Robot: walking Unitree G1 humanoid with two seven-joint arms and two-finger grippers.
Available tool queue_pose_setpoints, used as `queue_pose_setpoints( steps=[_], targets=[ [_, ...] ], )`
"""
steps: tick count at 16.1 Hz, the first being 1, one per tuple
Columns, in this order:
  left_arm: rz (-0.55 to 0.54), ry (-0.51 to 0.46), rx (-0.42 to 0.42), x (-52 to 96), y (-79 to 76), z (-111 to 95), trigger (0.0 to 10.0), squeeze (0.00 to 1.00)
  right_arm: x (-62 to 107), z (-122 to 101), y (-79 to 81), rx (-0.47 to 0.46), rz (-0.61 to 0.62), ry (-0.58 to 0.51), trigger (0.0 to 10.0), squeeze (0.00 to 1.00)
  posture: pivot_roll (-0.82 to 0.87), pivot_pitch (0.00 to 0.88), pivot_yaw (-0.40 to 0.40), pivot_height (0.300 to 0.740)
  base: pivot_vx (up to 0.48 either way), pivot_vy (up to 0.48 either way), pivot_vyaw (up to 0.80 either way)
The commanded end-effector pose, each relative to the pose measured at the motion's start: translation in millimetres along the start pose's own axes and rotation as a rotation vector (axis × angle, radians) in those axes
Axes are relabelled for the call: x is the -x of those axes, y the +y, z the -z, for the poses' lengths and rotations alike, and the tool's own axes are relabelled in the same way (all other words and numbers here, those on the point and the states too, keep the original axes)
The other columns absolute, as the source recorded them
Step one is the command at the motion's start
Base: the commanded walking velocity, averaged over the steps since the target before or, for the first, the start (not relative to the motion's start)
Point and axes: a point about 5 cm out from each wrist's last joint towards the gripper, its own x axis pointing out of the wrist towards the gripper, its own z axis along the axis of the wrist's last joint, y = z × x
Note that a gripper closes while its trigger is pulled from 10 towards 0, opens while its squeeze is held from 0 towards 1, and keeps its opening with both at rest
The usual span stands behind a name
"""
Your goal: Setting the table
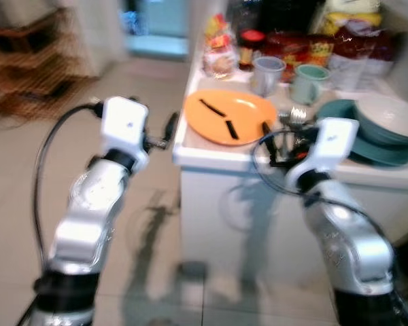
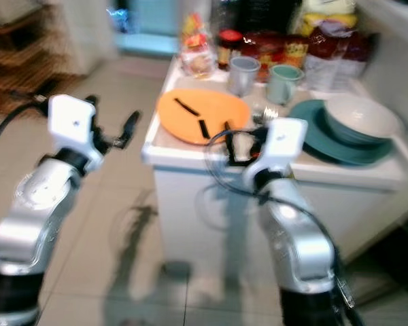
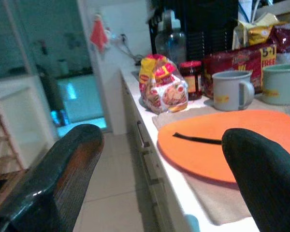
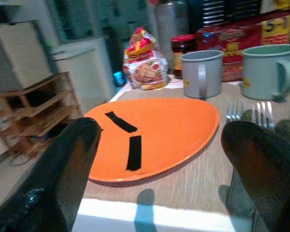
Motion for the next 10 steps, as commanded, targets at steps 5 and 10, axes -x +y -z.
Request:
queue_pose_setpoints(
  steps=[5,10],
  targets=[
    [0.035,-0.022,0.004,-4.1,-6.7,-5.2,10.0,0.0,0.4,-6.0,-5.9,0.023,0.024,-0.021,10.0,0.0,0.08,0.038,-0.035,0.74,0.0,0.48,-0.8],
    [0.037,-0.008,0.028,-0.7,-11.3,-2.5,10.0,0.0,-1.1,-6.4,-4.1,0.08,-0.002,-0.01,10.0,0.0,0.08,0.04,-0.037,0.74,0.0,0.18,-0.64]
  ],
)
